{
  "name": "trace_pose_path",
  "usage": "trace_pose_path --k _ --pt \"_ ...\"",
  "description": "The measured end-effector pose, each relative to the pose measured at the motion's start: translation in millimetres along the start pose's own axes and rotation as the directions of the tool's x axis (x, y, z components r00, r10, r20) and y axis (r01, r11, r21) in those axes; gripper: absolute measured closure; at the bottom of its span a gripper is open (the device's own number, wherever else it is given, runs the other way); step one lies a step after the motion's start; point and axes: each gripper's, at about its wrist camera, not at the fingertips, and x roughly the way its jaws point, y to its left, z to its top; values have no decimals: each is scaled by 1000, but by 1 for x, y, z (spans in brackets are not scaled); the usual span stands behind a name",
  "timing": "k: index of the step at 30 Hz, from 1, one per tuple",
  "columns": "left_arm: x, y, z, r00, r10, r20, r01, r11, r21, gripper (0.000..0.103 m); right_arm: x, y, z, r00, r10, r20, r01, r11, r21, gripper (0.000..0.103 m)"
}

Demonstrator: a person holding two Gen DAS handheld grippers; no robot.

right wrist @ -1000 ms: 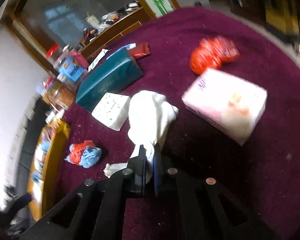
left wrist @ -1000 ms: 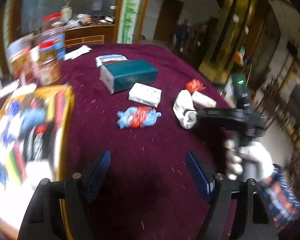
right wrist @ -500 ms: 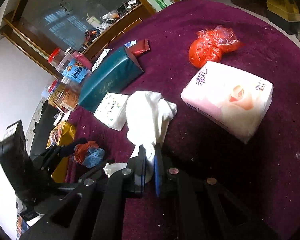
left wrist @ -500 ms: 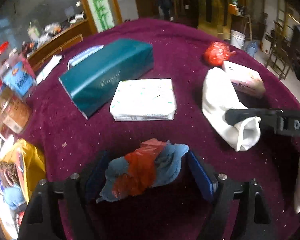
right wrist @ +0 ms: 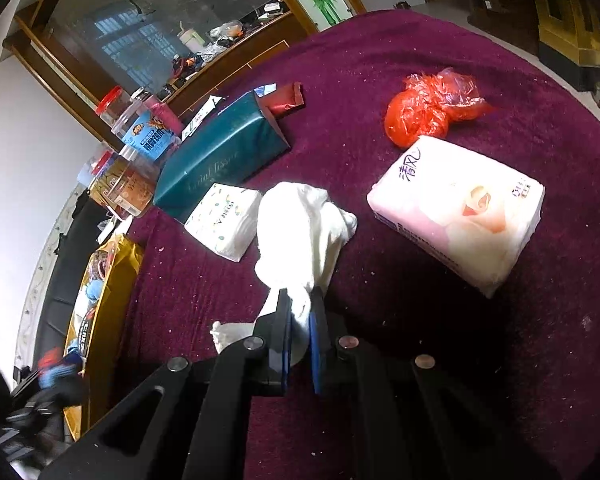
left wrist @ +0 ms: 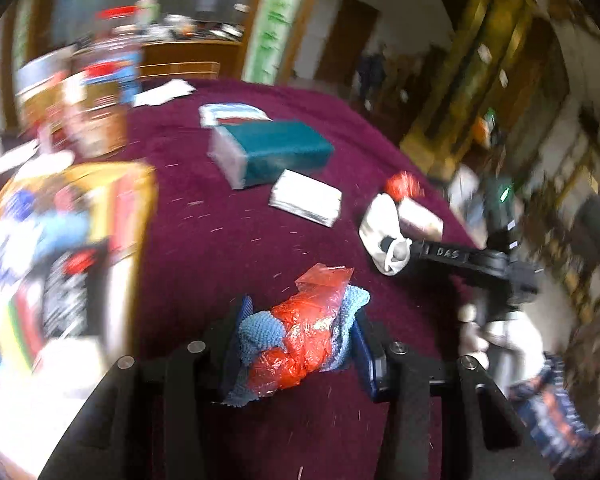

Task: Organize soft objects
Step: 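Drop the red-wrapped cloth in the tray with left gripper while right gripper drops white cloth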

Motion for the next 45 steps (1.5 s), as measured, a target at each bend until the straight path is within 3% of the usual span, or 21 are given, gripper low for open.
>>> trace_pose_path --k 5,10,13,15,18,20,24,31,35,39,42,45 --pt "-73 63 -35 993 75 96 -57 983 -173 54 -1 2 -1 1000 -15 9 15 1000 -18 97" --pt "-97 131 -67 987 149 64 -116 924 -365 53 -6 14 -2 999 -29 39 31 997 -68 97" --pt "-97 153 -77 982 185 41 -152 900 -409 52 -17 31 -5 997 -49 66 57 992 -115 97" --pt "-91 163 -80 981 190 26 -161 889 -428 49 -26 46 -11 998 -20 62 28 990 -137 97" --pt "-76 164 -76 977 213 24 -187 899 -395 41 -42 79 -19 998 41 44 -32 982 -187 97" --pt "-73 167 -73 962 270 26 -240 892 -384 33 -50 108 -24 996 78 31 -69 969 -236 97" --pt "-88 183 -76 946 316 64 -257 857 -447 33 -53 163 -41 987 154 -38 -158 935 -317 97" --pt "-147 188 -102 930 298 217 -144 835 -531 23 -22 254 -89 945 207 -252 -302 846 -439 97" --pt "-164 191 -119 928 284 243 -109 827 -552 21 10 300 -123 908 150 -390 -348 789 -506 97" --pt "-171 193 -129 930 264 255 -80 824 -560 21 47 329 -151 899 -31 -436 -270 746 -609 97" --pt "-176 194 -133 928 256 271 -66 829 -556 21 77 334 -161 875 -112 -471 -233 755 -612 97" --pt "-180 196 -135 928 251 276 -60 831 -554 21 98 338 -162 865 -108 -489 -232 779 -582 97"
